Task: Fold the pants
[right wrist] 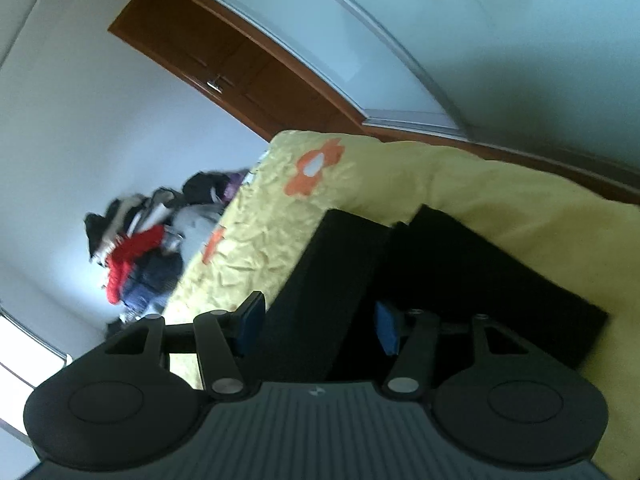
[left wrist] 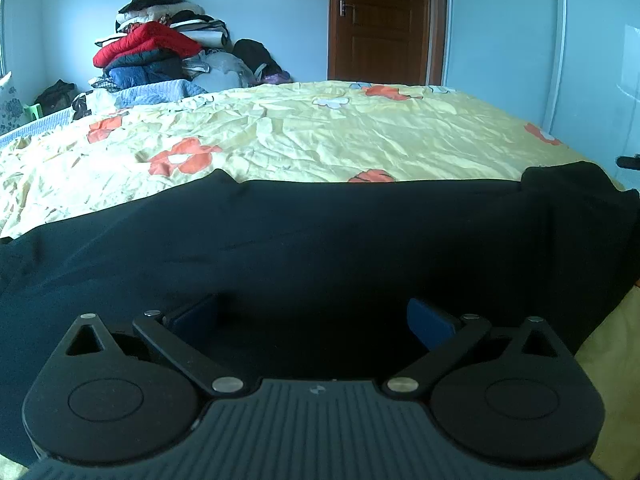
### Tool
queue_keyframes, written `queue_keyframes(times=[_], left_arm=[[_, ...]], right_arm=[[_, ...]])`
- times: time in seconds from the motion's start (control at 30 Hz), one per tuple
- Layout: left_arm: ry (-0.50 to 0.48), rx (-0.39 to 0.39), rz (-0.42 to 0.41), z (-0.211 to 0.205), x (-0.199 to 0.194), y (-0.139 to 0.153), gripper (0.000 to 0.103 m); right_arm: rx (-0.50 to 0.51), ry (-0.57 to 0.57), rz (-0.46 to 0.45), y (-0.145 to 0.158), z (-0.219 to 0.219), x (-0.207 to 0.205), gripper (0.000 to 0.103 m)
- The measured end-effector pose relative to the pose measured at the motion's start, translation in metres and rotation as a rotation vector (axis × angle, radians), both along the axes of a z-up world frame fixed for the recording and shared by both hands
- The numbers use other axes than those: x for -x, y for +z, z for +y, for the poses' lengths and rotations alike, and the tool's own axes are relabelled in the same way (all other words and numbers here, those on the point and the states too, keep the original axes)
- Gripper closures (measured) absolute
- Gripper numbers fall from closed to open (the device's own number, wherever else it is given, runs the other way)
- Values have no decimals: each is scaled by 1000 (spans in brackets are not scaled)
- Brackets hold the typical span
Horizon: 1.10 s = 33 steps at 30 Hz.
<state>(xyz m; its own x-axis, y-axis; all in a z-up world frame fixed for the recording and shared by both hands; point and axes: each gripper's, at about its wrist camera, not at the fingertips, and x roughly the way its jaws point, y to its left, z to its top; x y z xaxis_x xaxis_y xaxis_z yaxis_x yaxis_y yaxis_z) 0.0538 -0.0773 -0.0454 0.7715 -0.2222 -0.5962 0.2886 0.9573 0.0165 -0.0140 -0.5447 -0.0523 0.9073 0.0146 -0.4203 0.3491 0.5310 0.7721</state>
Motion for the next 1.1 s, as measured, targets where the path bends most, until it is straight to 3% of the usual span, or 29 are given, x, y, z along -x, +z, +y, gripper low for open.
queue_keyframes(times=[0.07, 0.1, 0.13, 0.17, 0.2, 0.3, 0.43, 0.5, 0.57, 0.63, 0.7, 0.77, 0.83, 0.9, 1.0, 1.03, 1.1], left_arm=[[0, 1, 0, 0, 0, 0, 0], [0, 1, 0, 0, 0, 0, 0], [0, 2, 1, 0, 0, 0, 0], [-1, 4, -1, 0, 0, 0, 0], [-1, 8, -3, 1, 1, 0, 0], [15, -7, -22, 0, 4, 9, 9], [-18, 45, -59, -2, 3, 34, 7], [-7, 40, -91, -1, -2, 43, 6], [26, 12, -103, 0, -10, 44, 6], [54, -33, -70, 1, -21, 39, 6], [69, -53, -16, 5, -31, 33, 7], [73, -45, 28, 10, -35, 30, 8], [70, -27, 30, 12, -33, 32, 7], [65, -36, -6, 10, -29, 37, 6], [54, -75, -62, 4, -23, 40, 6], [51, -87, -71, 2, -22, 40, 6], [42, -107, -71, -2, -22, 36, 6]], right_arm=[[-18, -20, -5, -4, -2, -12, 46], [-24, -28, -1, -7, -4, -19, 54], [-20, -28, 5, -9, -5, -27, 63], [-11, -21, 18, -9, -5, -28, 91], [-7, -7, 28, -8, -5, -30, 98], [29, 40, -6, 12, -1, -37, 98], [127, 39, -252, 87, -1, -22, 98], [197, 28, -322, 115, 0, -5, 98], [247, -4, -275, 118, -2, 13, 98], [298, -38, -117, 98, -5, 24, 98], [256, -64, 25, 61, -15, 35, 98], [176, -74, 99, 30, -22, 43, 98], [134, -77, 108, 19, -23, 47, 98], [121, -70, 34, 30, -22, 49, 98], [219, -35, -82, 64, -9, 48, 98], [242, -27, -85, 70, -6, 46, 98], [278, -27, 11, 61, -5, 43, 98]])
